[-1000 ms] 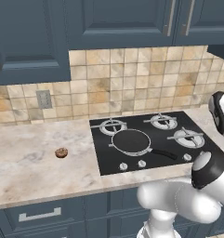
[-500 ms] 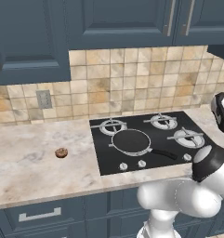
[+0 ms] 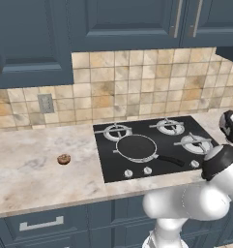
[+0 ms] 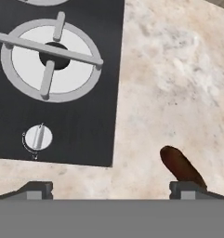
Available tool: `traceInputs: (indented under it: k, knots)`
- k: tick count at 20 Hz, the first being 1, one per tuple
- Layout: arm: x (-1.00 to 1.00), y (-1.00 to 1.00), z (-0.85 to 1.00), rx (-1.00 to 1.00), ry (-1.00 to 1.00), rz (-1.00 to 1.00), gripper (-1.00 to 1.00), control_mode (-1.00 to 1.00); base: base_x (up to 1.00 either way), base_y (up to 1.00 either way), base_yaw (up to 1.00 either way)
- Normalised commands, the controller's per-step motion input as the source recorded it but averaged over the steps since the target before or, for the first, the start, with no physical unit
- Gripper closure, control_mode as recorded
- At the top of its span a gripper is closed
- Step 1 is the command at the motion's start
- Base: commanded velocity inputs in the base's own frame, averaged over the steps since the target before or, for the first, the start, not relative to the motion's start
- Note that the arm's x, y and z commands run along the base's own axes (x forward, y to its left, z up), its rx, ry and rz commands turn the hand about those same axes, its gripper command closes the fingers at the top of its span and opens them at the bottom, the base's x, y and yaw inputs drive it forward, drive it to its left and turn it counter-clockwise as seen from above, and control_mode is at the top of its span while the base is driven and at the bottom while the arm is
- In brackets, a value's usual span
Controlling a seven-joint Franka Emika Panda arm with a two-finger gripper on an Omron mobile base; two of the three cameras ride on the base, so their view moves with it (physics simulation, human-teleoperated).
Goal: Put the mushroom and sweet potato in the pan. Then turn on the front left burner and set the heat to medium.
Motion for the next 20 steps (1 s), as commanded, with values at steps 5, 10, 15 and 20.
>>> traceInputs:
  k: [5, 10, 15, 20]
  knots:
    - [0.0, -0.36, -0.36, 0.0, 0.01, 0.0, -1.0, -1.0, 0.0, 0.0, 0.0]
    - [0.0, -0.47, -0.2, 0.0, 0.02, 0.0, -1.0, -1.0, 0.0, 0.0, 0.0]
    - [0.0, -0.57, -0.06, 0.02, 0.0, 0.0, -1.0, -1.0, 0.0, 0.0, 0.0]
    - [0.0, -0.58, 0.0, 0.02, 0.0, -0.01, -1.0, -1.0, 0.0, 0.0, 0.0]
